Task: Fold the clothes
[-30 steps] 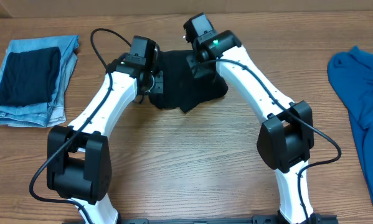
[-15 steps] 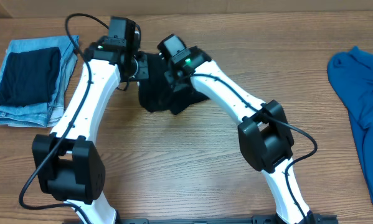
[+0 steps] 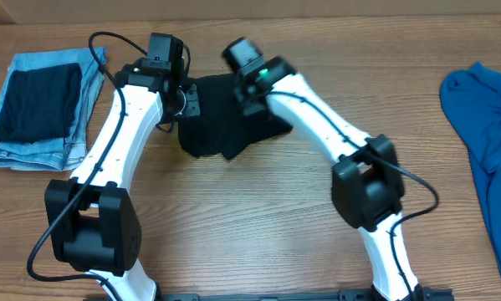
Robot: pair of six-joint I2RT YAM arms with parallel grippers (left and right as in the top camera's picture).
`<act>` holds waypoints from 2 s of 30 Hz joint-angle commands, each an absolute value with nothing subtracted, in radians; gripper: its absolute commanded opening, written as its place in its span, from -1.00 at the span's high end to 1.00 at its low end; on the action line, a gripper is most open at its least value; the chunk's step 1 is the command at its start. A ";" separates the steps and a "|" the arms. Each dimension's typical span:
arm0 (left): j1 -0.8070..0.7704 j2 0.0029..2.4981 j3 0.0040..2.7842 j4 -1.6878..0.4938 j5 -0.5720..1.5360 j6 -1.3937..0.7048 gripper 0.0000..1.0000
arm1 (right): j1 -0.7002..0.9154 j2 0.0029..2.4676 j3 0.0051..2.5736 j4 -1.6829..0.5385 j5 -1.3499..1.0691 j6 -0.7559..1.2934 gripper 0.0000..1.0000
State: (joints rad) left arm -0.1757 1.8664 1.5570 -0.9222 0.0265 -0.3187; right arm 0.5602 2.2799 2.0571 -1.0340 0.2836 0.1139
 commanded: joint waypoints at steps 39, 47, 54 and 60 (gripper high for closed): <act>-0.326 1.845 1.557 -0.852 0.015 -0.360 -1.00 | 0.202 2.209 2.088 -1.293 0.177 0.075 0.92; -0.326 1.845 1.557 -0.852 0.015 -0.360 -1.00 | 0.202 2.208 2.088 -1.265 0.176 0.076 0.92; -0.326 1.845 1.557 -0.852 0.015 -0.360 -1.00 | 0.202 2.208 2.088 -1.262 0.084 0.079 0.92; -0.326 1.845 1.557 -0.852 0.015 -0.360 -1.00 | 0.204 2.207 2.089 -1.247 0.064 0.083 0.92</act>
